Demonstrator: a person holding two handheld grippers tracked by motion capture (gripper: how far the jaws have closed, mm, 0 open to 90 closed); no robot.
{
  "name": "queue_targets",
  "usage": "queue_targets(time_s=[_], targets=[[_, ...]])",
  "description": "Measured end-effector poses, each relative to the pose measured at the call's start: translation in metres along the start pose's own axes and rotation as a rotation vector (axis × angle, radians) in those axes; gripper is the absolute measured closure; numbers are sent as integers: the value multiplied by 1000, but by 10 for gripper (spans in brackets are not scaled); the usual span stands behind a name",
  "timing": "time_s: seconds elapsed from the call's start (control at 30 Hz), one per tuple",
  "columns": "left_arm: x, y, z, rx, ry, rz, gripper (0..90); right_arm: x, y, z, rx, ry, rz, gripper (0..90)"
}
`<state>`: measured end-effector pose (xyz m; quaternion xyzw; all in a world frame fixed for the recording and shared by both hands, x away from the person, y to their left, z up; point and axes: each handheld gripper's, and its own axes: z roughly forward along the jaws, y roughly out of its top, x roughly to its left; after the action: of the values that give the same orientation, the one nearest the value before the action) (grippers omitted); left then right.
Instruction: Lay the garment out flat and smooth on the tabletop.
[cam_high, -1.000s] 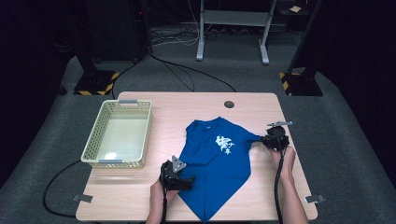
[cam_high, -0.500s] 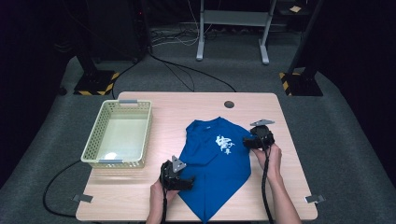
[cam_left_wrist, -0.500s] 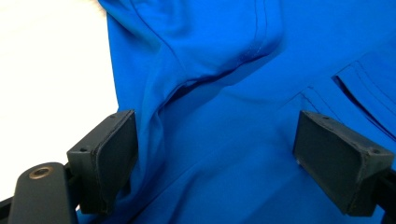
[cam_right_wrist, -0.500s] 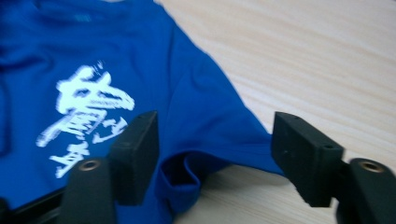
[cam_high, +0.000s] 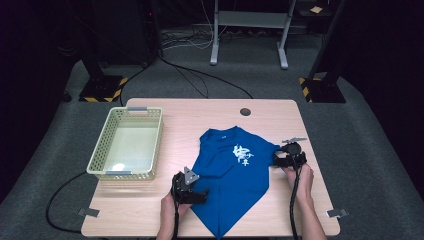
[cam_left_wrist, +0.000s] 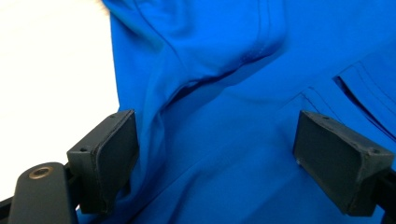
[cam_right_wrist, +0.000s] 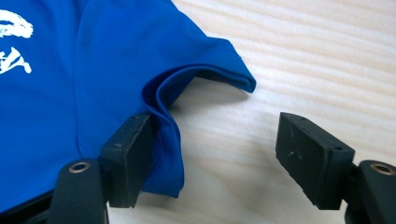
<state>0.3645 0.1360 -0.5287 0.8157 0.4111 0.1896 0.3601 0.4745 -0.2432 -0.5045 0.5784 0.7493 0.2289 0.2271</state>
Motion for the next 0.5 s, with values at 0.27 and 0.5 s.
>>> queue_targets(time_s=[0.27,0.5], targets=[[0,0,0,0,0,1,138,-14,-1,-12,-21,81,68,280],[0,0,0,0,0,0,138,-11,7,-8,-15,50,64,276]])
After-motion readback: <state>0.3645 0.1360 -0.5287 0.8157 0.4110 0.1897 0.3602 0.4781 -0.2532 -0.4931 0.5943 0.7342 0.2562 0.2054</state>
